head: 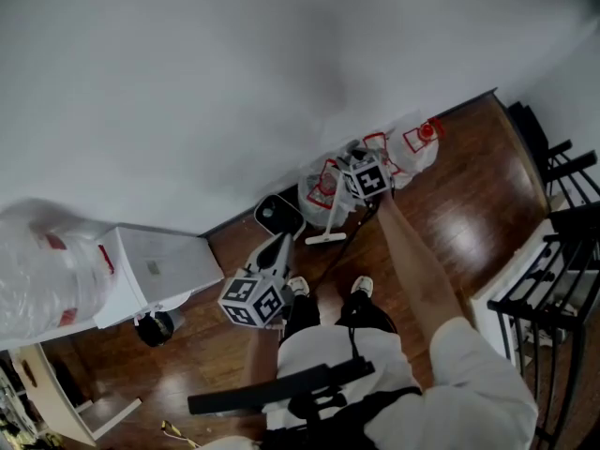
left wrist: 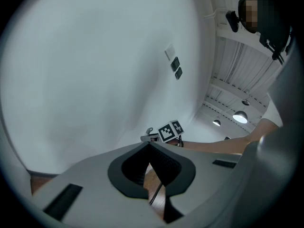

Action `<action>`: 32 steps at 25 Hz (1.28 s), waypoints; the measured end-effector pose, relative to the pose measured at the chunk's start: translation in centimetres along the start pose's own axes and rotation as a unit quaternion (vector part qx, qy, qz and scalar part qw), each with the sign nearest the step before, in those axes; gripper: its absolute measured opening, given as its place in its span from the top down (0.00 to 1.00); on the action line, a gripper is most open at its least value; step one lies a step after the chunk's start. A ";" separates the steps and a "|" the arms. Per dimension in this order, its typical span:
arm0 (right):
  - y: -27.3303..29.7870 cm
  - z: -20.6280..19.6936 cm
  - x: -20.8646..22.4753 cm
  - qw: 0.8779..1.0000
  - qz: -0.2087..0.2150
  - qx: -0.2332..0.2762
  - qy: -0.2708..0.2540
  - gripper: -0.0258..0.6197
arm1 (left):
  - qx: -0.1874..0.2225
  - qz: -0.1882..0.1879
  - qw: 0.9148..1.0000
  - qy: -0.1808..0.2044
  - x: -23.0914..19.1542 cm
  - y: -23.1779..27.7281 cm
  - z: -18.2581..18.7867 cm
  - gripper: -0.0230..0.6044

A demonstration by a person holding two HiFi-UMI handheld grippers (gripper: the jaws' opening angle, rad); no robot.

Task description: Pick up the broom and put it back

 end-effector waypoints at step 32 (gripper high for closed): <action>-22.3 -17.4 -8.7 0.950 0.082 0.169 0.251 0.95 | -0.039 -0.106 0.988 0.101 8.1 -0.3 -2.4 0.99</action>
Point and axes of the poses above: the fingertips, and each gripper's own axes: y forward along the fingers, x to its right, z out of its top, the point moved 8 cm from there along -y, backward along the fingers, and after that the axes turned 8 degrees about -x, right-handed, at the moved point
